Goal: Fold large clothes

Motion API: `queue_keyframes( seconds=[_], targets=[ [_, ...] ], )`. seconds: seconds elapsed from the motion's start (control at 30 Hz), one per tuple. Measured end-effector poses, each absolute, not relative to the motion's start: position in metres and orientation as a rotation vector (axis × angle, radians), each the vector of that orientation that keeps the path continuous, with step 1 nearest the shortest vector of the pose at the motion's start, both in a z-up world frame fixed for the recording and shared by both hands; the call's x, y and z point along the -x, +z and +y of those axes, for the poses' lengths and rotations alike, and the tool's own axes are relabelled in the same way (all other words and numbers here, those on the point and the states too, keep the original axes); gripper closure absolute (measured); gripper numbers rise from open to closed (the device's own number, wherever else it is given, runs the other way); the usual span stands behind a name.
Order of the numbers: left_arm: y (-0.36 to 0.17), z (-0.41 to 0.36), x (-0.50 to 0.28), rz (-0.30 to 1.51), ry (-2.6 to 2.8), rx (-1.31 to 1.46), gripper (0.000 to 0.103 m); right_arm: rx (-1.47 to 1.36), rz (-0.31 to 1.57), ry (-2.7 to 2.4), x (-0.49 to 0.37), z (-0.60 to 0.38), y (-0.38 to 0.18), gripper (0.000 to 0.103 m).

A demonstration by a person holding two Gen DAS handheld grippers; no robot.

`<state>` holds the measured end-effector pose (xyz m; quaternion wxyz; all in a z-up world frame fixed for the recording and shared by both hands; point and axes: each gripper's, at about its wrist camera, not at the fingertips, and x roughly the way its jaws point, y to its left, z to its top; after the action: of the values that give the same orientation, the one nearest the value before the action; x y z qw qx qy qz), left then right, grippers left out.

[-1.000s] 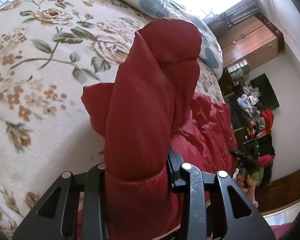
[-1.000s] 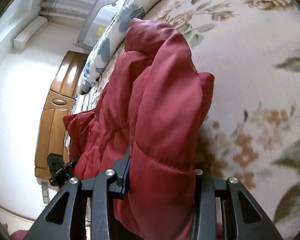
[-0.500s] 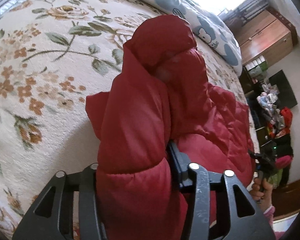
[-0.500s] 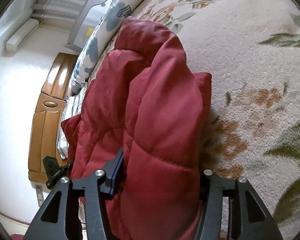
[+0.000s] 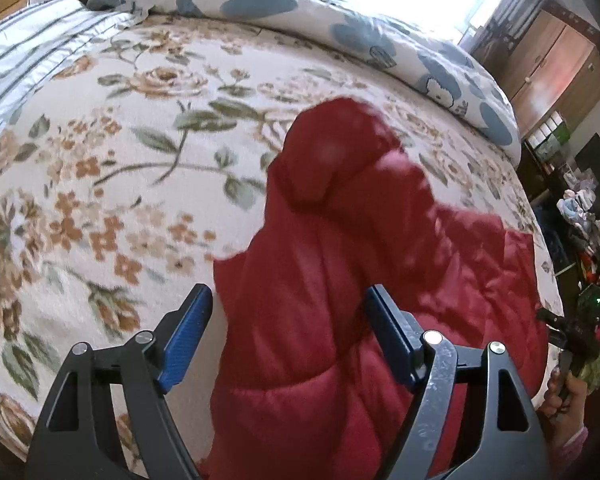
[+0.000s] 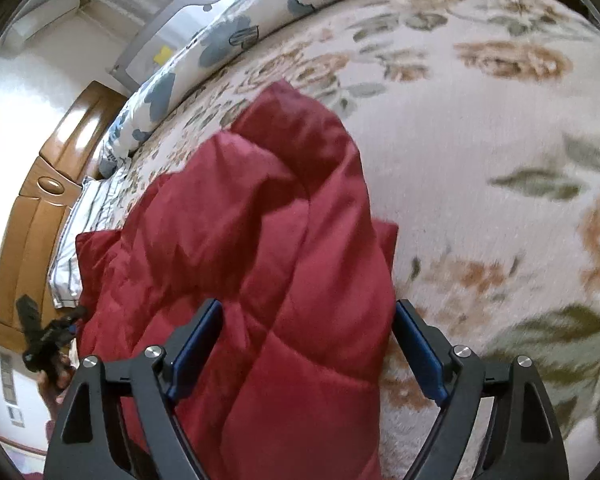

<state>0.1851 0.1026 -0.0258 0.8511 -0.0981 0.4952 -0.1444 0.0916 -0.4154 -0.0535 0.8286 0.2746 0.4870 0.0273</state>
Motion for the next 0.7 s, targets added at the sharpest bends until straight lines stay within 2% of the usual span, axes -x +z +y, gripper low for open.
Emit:
queue_keyframes(
  seconds=[0.5, 0.57, 0.6, 0.63, 0.67, 0.7],
  targets=[
    [-0.003, 0.041, -0.231, 0.976, -0.285, 0.041, 0.024, -0.500, 0.991, -0.008, -0.171, -0.420, -0.037, 0.015],
    [-0.008, 0.032, -0.242, 0.985, -0.284, 0.007, 0.048, -0.478, 0.998, -0.011, -0.184, -0.420, -0.040, 0.017],
    [-0.012, 0.029, -0.246, 1.004, -0.294, 0.001, 0.077, -0.472, 1.004, -0.013, -0.187, -0.419, -0.041, 0.028],
    [-0.015, 0.027, -0.250, 1.024, -0.287, -0.008, 0.088, -0.467, 1.014, -0.022, -0.191, -0.419, -0.043, 0.040],
    [-0.018, 0.027, -0.252, 1.032, -0.280, -0.010, 0.089, -0.469, 1.023, -0.029, -0.192, -0.418, -0.045, 0.070],
    [-0.018, 0.027, -0.252, 1.029, -0.280, -0.007, 0.093, -0.473, 1.018, -0.029, -0.192, -0.417, -0.044, 0.078]
  ],
)
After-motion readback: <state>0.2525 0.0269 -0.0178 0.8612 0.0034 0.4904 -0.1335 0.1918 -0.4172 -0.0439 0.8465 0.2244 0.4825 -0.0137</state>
